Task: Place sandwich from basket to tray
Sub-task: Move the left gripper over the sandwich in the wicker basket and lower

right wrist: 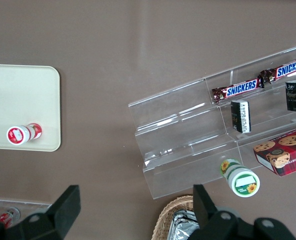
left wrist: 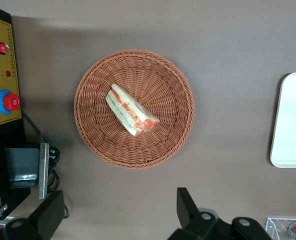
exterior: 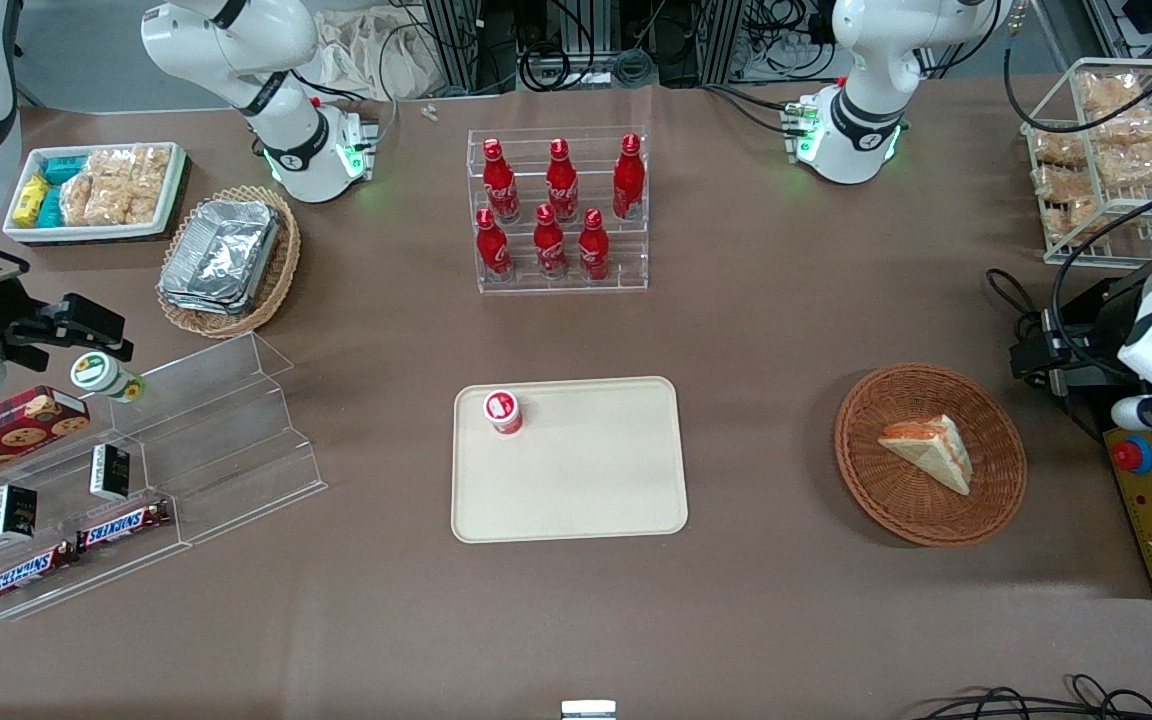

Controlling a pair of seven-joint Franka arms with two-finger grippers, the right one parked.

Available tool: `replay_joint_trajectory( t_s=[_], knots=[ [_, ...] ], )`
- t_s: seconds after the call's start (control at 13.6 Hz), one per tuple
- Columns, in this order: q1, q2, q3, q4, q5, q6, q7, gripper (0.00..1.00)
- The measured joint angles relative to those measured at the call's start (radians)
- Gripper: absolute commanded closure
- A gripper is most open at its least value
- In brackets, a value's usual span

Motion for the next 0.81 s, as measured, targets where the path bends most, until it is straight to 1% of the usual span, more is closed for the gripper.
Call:
replay_joint_trajectory(
  t_s=[0.29, 0.52, 0.66, 0.81],
  knots=[
    [0.0, 0.003, 0.0, 0.0, 0.0, -0.004, -0.014, 0.0],
    [0.003, 0.015, 0.002, -0.025, 0.0, -0.022, -0.109, 0.0],
    [0.003, 0.022, 0.002, -0.08, 0.0, 0.041, -0.238, 0.0],
    [0.004, 0.025, 0.003, -0.179, 0.0, 0.175, -0.362, 0.0]
  ],
)
